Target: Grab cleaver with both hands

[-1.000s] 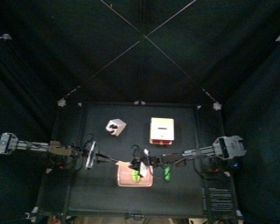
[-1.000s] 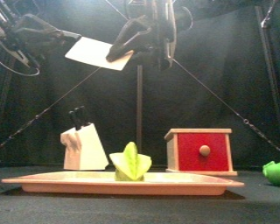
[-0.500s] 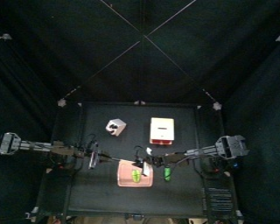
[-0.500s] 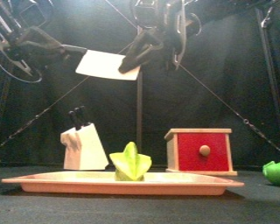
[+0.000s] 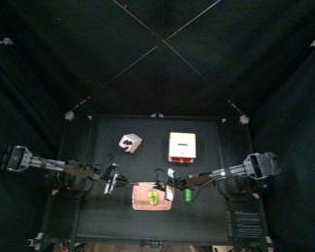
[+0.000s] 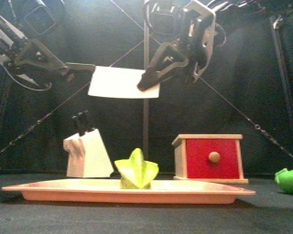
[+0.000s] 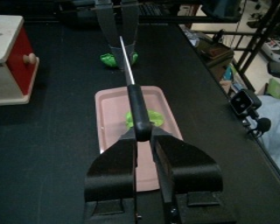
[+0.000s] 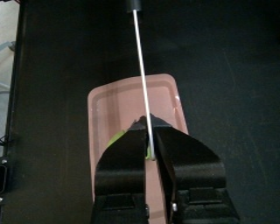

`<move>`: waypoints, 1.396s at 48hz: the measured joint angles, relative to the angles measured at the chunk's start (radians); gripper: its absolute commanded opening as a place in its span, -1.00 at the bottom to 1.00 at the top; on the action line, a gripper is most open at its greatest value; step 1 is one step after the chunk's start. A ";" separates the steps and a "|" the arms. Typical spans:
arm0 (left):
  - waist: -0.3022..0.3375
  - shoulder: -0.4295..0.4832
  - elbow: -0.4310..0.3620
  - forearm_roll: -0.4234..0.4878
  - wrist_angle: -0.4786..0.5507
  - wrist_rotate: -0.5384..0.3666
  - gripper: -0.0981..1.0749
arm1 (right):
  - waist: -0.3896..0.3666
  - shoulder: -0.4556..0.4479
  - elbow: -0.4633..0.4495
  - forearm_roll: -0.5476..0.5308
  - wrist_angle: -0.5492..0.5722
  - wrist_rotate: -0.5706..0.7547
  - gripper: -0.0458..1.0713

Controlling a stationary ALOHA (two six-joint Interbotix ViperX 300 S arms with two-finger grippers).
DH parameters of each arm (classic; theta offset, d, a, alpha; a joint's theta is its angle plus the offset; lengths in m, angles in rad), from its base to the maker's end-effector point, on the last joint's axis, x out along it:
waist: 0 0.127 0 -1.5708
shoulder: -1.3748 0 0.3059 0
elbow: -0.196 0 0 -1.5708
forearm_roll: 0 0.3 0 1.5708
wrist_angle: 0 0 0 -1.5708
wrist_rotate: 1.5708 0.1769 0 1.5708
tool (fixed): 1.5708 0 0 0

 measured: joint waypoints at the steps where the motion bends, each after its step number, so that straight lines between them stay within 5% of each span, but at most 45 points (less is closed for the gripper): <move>1: -0.003 0.005 -0.003 0.000 0.005 0.005 -0.18 | 0.000 0.000 0.002 0.002 0.000 0.000 -0.42; 35: -0.035 0.147 -0.075 -0.017 0.087 0.020 -0.14 | 0.000 0.026 0.014 0.003 0.009 0.002 -0.42; 55: -0.040 0.170 -0.078 -0.026 0.091 0.018 0.48 | 0.002 0.038 0.009 -0.002 0.009 0.002 -0.42; 67: -0.041 0.172 -0.083 -0.038 0.094 0.018 0.57 | 0.002 0.037 0.009 -0.002 0.012 0.003 -0.42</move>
